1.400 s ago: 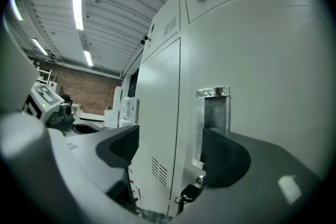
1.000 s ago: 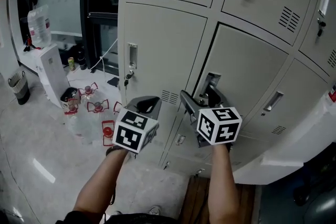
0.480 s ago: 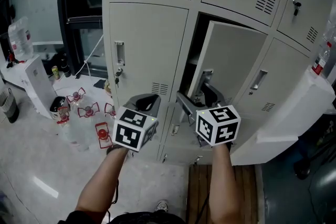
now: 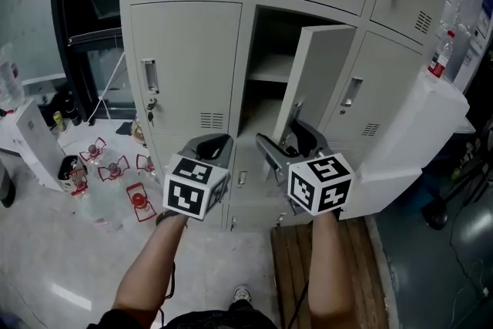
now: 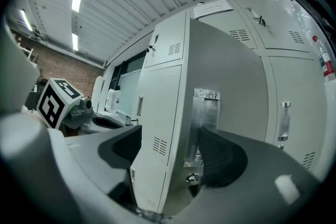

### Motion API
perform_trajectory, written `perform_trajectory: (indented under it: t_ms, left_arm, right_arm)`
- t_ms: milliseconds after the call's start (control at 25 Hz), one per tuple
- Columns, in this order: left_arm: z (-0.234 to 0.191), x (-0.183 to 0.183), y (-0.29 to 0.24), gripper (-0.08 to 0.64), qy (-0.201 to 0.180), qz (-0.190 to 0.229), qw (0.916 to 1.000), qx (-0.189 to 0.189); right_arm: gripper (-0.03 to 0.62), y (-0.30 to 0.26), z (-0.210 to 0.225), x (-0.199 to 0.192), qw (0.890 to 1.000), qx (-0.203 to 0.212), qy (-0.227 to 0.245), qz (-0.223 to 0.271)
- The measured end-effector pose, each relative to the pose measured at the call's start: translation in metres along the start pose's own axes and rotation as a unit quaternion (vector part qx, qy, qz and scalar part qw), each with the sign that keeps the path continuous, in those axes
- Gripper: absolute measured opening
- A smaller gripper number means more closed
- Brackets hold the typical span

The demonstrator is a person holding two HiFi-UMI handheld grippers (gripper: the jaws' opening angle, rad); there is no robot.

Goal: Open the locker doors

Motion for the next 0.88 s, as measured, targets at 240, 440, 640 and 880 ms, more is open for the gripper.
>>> perform_trajectory:
  t_ms: [240, 440, 640, 880]
  left_arm:
    - [0.021, -0.003, -0.003, 0.0, 0.003, -0.004, 0.9995, -0.03]
    - [0.041, -0.003, -0.009, 0.0, 0.004, 0.001, 0.9986, -0.053]
    - [0.062, -0.002, -0.017, 0.0, 0.003, -0.002, 0.9971, -0.076]
    - [0.086, 0.005, -0.029, 0.0, 0.006, 0.006, 0.9952, -0.097]
  right_arm:
    - [0.333, 0.032, 0.008, 0.002, 0.999, -0.037, -0.005, 0.001]
    - [0.327, 0.056, 0.016, 0.001, 0.998, -0.06, -0.003, 0.001]
    - [0.325, 0.08, 0.028, 0.001, 0.997, -0.082, -0.01, 0.001]
    - [0.321, 0.104, 0.046, 0.0, 0.995, -0.1, -0.008, -0.001]
Point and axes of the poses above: the fingertips, and each gripper's own axes: y backward along the fingers, z to its right, x out of its top, the point moved 6 cm from there along y, backward along the fingers, and after that the axes turned 6 degrees about z, right-handed, at the moved point
